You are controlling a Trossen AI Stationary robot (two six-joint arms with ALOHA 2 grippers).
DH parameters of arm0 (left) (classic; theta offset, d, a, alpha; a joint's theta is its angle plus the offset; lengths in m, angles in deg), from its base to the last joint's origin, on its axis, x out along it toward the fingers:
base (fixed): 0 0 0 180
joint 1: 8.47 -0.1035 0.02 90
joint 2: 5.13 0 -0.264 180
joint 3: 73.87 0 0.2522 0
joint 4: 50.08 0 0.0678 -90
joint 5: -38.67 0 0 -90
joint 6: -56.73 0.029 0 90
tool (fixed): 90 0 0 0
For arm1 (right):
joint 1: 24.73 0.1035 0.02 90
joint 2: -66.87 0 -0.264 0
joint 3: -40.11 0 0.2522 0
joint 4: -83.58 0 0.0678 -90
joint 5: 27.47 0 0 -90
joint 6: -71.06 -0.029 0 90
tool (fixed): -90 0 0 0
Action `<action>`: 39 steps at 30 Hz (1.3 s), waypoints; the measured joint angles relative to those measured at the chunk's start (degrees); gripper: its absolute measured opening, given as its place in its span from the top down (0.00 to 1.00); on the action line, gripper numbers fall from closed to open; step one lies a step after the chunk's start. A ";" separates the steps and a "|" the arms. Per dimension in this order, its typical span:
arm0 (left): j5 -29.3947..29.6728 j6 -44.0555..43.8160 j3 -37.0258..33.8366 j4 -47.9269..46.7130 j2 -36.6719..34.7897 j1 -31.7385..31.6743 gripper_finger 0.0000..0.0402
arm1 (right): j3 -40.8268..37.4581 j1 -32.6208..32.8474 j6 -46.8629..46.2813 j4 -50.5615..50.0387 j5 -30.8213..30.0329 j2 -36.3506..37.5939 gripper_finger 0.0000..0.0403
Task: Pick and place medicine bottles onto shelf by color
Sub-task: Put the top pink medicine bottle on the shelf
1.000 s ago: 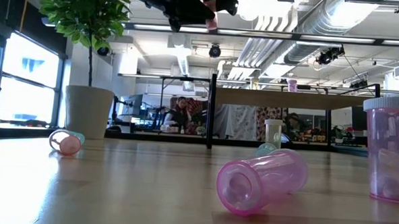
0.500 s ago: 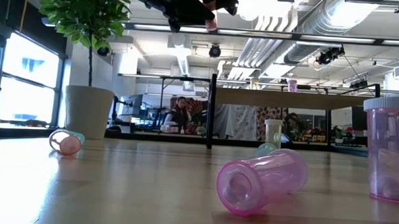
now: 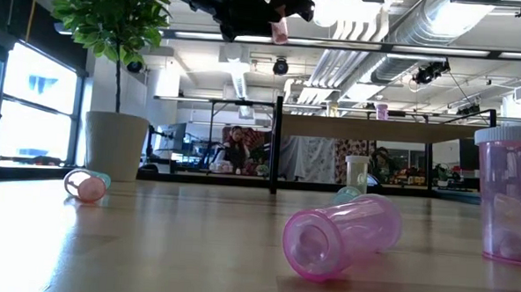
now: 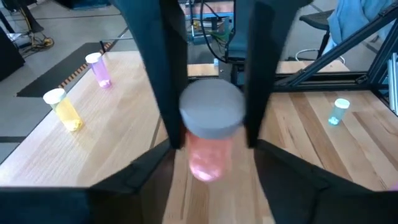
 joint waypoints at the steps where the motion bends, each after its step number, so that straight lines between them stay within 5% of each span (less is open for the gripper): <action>1: 0.00 0.00 0.00 -0.10 -0.03 0.00 0.44 | 0.00 0.00 -0.01 -0.02 -0.72 0.15 0.74; 16: 7.39 3.45 -0.02 -1.87 -4.01 -0.56 0.41 | 8.76 -0.02 -0.12 -7.02 -16.19 5.40 0.74; 27: 9.63 4.39 -0.02 -1.87 -4.24 -0.81 0.40 | 9.67 -3.59 1.70 -11.17 -22.11 13.31 0.74; 31: 11.23 6.01 -0.02 -1.87 -4.24 -0.81 0.40 | 4.63 -6.50 1.58 -9.64 -21.21 16.09 0.74; 39: 13.97 6.01 -0.02 -1.85 -4.24 -1.21 0.40 | -19.37 -15.87 1.32 9.89 -9.42 22.62 0.74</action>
